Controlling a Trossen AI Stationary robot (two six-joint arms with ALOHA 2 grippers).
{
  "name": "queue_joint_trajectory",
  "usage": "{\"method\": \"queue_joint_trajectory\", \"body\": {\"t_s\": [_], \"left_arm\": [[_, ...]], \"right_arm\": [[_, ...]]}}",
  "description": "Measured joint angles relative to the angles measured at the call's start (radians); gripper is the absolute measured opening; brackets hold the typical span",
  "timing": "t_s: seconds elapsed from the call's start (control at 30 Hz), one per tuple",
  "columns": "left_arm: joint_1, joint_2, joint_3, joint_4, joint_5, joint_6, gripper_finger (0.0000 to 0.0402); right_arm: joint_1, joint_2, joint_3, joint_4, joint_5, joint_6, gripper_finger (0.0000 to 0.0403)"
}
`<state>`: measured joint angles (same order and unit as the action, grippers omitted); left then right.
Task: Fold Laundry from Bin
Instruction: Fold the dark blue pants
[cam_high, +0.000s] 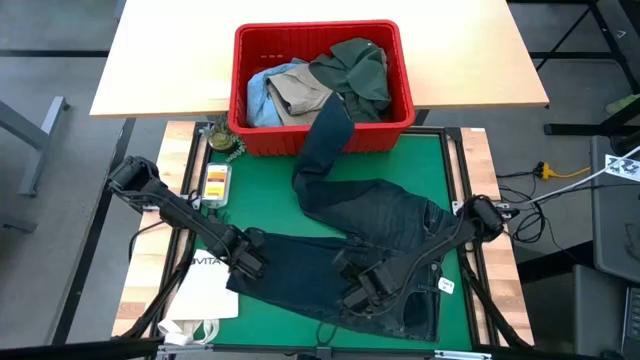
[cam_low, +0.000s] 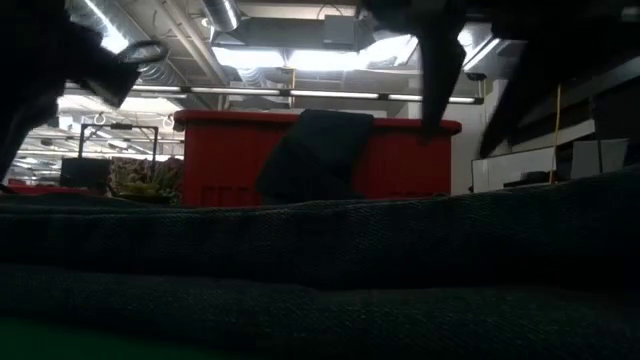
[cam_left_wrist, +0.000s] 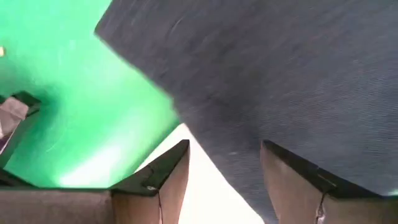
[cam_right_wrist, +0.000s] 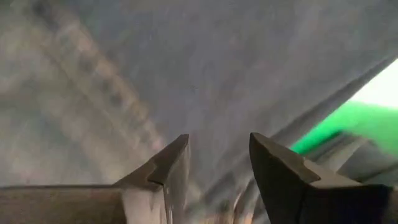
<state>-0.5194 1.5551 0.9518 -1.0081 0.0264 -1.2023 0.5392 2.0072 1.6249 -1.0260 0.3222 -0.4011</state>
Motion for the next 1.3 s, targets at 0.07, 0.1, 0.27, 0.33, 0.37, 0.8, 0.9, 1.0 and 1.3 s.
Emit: {"method": "queue_joint_trajectory", "body": {"t_s": [0.07, 0.1, 0.27, 0.33, 0.37, 0.8, 0.9, 1.0, 1.3], "left_arm": [[0.0, 0.0, -0.035, 0.015, 0.018, -0.001, 0.019], [0.003, 0.0, -0.052, 0.026, 0.027, -0.005, 0.019], [0.004, -0.001, -0.141, 0.171, 0.05, -0.014, 0.019], [0.004, -0.004, -0.171, 0.245, 0.059, -0.003, 0.019], [0.004, -0.005, -0.182, 0.267, 0.06, -0.001, 0.019], [0.014, -0.068, -0.197, 0.303, 0.036, 0.026, 0.019], [0.018, -0.083, -0.197, 0.323, 0.012, 0.026, 0.0184], [0.024, -0.084, -0.197, 0.349, -0.001, 0.026, 0.0165], [0.022, -0.084, -0.197, 0.352, 0.006, 0.026, 0.0054]], "right_arm": [[-0.002, -0.026, 0.0, -0.022, 0.014, 0.0, 0.0168], [-0.002, -0.039, 0.0, -0.037, 0.02, 0.001, 0.0168], [-0.002, -0.101, 0.0, -0.122, 0.067, 0.022, 0.0168], [-0.002, -0.122, 0.0, -0.146, 0.104, 0.041, 0.0168], [-0.002, -0.13, 0.0, -0.167, 0.119, 0.056, 0.0168], [-0.003, -0.359, -0.384, -0.042, 0.129, 0.191, 0.0168], [-0.002, -0.432, -0.511, 0.065, 0.084, 0.246, 0.0168], [-0.002, -0.485, -0.614, 0.162, 0.056, 0.306, 0.0168], [-0.002, -0.504, -0.75, 0.307, 0.023, 0.376, 0.0168]]}}
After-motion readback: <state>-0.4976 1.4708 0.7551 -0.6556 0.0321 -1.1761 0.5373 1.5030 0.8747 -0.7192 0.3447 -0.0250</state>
